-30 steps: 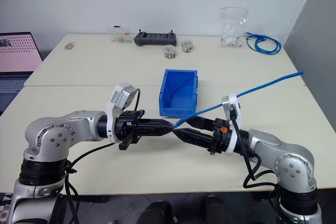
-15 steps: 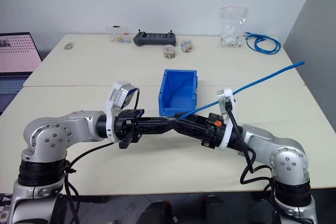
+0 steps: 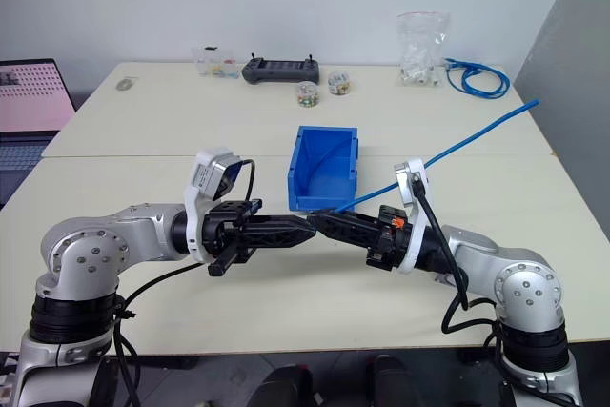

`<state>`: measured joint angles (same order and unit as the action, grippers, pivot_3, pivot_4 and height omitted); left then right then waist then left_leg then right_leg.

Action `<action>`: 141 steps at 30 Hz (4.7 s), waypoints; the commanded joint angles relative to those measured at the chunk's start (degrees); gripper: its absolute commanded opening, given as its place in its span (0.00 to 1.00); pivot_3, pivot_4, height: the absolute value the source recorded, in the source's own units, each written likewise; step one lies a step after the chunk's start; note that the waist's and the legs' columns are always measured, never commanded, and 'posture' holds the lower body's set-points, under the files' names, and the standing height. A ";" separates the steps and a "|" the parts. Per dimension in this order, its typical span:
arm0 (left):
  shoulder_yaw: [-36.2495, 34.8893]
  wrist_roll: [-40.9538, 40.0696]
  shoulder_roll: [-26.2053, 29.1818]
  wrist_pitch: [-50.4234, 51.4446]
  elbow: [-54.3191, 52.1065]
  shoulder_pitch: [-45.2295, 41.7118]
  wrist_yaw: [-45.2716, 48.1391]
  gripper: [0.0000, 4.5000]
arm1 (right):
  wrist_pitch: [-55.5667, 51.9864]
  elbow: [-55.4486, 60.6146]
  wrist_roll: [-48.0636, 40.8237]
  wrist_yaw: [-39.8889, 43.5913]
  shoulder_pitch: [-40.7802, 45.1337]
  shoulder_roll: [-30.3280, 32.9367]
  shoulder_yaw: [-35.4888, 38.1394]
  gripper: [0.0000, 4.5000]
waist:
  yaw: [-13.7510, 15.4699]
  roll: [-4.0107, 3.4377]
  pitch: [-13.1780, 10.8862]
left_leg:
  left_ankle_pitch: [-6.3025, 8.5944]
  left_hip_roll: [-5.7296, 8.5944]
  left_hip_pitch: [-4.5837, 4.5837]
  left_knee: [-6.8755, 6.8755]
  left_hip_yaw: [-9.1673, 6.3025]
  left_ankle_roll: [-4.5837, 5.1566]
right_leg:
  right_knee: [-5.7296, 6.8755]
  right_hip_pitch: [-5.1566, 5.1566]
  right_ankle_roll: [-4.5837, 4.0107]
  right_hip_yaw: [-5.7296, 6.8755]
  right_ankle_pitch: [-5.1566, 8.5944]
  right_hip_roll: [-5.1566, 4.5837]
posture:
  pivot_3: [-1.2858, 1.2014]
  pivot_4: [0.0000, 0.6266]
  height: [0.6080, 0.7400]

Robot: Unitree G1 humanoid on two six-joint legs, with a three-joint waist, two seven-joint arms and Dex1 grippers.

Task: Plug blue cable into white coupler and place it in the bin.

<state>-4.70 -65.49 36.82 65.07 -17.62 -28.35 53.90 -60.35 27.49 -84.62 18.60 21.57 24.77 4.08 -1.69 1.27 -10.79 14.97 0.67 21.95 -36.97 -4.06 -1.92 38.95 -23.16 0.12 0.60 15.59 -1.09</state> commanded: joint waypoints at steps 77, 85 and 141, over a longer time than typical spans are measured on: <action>-15.45 60.42 -37.47 -40.90 14.70 8.86 -86.49 1.00 | 6.80 -7.50 28.96 20.74 3.48 4.04 -3.76 0.04 | 1.64 0.13 0.09 | 0.00 0.03 0.09 -0.07 0.08 0.00 | -0.06 -0.01 0.04 0.00 -0.15 -0.03 | 0.52 0.24 1.00; -16.67 60.17 -36.84 -41.41 16.69 7.99 -86.88 0.60 | 6.25 -6.91 28.62 20.33 3.00 4.08 -3.34 0.04 | 1.65 0.13 0.09 | 0.00 0.04 0.10 -0.07 0.08 -0.01 | -0.06 -0.01 0.04 0.00 -0.15 -0.03 | 0.52 0.24 1.00; 29.99 58.11 -0.17 -52.69 22.07 4.28 17.64 0.17 | 31.63 -7.24 59.05 29.85 -1.66 4.49 -24.03 0.04 | 1.32 0.06 0.16 | 0.00 0.08 0.00 -0.06 0.03 0.02 | -0.10 0.08 0.04 0.03 -0.11 -0.01 | 0.52 0.24 1.00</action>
<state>23.21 -10.46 36.64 11.61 2.33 -25.27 71.59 -32.16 22.38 -28.11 46.51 18.35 30.32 -18.09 -0.37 1.33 -10.63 14.97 0.75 21.93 -37.03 -4.03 -1.90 38.85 -23.07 0.15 0.62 15.48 -1.10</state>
